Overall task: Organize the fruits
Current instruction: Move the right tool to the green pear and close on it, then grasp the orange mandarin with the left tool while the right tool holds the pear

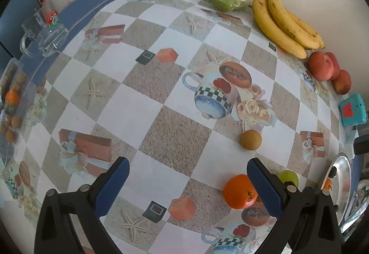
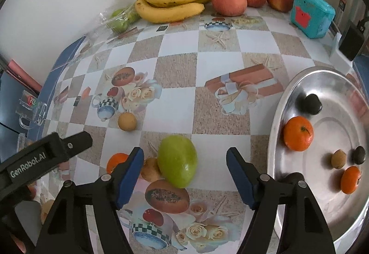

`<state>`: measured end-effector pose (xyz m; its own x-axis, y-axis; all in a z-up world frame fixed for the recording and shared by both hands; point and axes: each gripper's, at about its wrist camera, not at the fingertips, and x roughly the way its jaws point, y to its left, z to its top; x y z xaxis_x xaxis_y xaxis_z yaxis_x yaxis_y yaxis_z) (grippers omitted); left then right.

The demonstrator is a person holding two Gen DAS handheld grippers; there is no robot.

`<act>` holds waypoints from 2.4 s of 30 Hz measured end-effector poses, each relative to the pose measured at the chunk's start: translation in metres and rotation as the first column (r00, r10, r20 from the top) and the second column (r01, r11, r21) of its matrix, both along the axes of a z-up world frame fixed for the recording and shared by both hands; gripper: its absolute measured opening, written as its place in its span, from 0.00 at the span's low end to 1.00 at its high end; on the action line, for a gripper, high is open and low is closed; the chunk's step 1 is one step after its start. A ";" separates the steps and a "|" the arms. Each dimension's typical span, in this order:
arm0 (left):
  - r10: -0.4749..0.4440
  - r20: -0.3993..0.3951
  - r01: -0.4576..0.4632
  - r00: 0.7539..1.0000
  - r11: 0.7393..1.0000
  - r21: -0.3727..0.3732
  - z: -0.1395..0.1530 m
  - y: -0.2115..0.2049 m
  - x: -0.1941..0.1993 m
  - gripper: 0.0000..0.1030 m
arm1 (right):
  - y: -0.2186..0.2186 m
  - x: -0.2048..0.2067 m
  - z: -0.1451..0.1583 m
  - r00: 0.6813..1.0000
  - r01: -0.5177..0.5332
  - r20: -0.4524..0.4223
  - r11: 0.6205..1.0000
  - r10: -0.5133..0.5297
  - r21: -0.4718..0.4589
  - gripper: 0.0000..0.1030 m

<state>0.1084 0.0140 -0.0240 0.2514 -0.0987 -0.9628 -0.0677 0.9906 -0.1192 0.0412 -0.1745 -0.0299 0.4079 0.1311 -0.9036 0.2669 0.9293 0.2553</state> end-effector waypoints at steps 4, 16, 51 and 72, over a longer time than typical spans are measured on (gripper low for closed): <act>-0.011 -0.015 0.011 1.000 1.000 -0.014 -0.003 -0.005 0.001 1.00 | 0.000 0.001 -0.004 1.000 0.000 -0.004 1.000 0.000 0.015 0.65; -0.031 -0.022 0.031 0.999 0.999 -0.034 -0.005 -0.011 0.001 1.00 | -0.004 0.002 -0.020 0.999 0.027 -0.021 0.995 -0.025 0.101 0.50; -0.156 -0.075 0.147 0.985 0.982 -0.120 -0.021 -0.044 -0.005 0.60 | -0.028 -0.014 0.001 0.992 0.122 0.017 0.979 -0.127 0.165 0.40; -0.163 -0.066 0.150 0.984 0.975 -0.165 -0.017 -0.046 -0.009 0.40 | -0.029 -0.014 0.001 0.992 0.123 0.007 0.977 -0.126 0.177 0.40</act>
<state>0.0992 -0.0319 -0.0412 0.1448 -0.2837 -0.9479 0.0710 0.9585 -0.2761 0.0276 -0.2031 -0.0285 0.4468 0.2343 -0.8634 0.3714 0.8295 0.4172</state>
